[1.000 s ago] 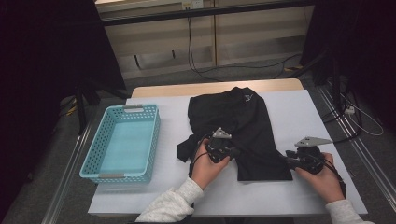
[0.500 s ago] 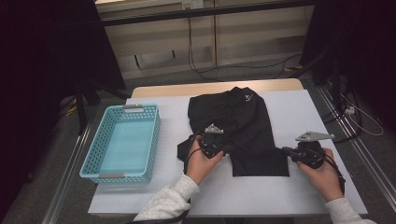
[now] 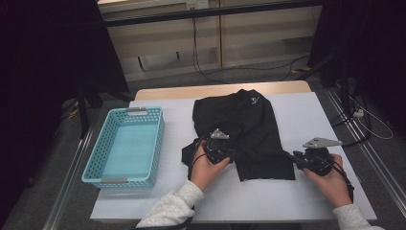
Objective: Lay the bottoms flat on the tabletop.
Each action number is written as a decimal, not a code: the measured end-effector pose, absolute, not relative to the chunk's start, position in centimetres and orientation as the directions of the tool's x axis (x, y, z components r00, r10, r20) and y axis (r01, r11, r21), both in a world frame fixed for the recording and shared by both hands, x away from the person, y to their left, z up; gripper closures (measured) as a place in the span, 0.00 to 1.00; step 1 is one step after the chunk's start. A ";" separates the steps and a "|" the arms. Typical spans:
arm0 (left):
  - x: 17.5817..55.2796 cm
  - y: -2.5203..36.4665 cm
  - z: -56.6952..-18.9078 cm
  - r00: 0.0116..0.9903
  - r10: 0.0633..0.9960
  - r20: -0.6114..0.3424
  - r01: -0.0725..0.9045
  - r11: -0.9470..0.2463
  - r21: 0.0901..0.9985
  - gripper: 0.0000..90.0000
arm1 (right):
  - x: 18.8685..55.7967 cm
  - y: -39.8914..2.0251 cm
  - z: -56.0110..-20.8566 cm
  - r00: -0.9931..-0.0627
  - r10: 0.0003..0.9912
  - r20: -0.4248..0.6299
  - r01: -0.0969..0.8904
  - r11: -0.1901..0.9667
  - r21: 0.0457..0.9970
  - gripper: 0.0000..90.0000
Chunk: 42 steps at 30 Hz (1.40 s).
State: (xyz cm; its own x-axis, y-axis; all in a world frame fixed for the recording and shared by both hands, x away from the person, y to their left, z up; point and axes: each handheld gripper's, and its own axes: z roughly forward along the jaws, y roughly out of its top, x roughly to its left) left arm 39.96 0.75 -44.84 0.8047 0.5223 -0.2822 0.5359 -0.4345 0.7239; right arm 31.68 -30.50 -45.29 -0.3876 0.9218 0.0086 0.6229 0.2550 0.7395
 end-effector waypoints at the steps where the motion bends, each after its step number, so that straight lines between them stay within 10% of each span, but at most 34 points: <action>1: 39.7 0.5 -44.7 0.815 0.509 -0.277 0.524 -0.442 0.728 0.71 | 31.7 -30.5 -45.4 -0.392 0.920 0.007 0.620 0.259 0.741 0.76; 12: 37.9 -2.9 -46.1 0.867 0.438 -0.238 0.459 -0.513 0.725 0.69 | 31.7 -30.6 -45.7 -0.379 0.925 0.021 0.631 0.242 0.737 0.59; 18: 37.6 -3.3 -46.3 0.854 0.434 -0.288 0.495 -0.505 0.707 0.99 | 31.5 -30.4 -45.6 -0.392 0.920 0.015 0.620 0.252 0.743 0.57; 42: 40.6 3.5 -42.9 0.747 0.517 -0.418 0.626 -0.335 0.704 1.00 | 31.8 -29.9 -45.4 -0.408 0.912 0.050 0.618 0.235 0.750 0.46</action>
State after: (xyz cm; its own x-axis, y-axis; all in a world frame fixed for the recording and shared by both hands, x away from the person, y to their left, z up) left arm 40.64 3.52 -42.94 0.7470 0.5170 -0.4180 0.6259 -0.3348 0.7044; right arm 31.81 -29.90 -45.41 -0.4080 0.9116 0.0503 0.6183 0.2354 0.7498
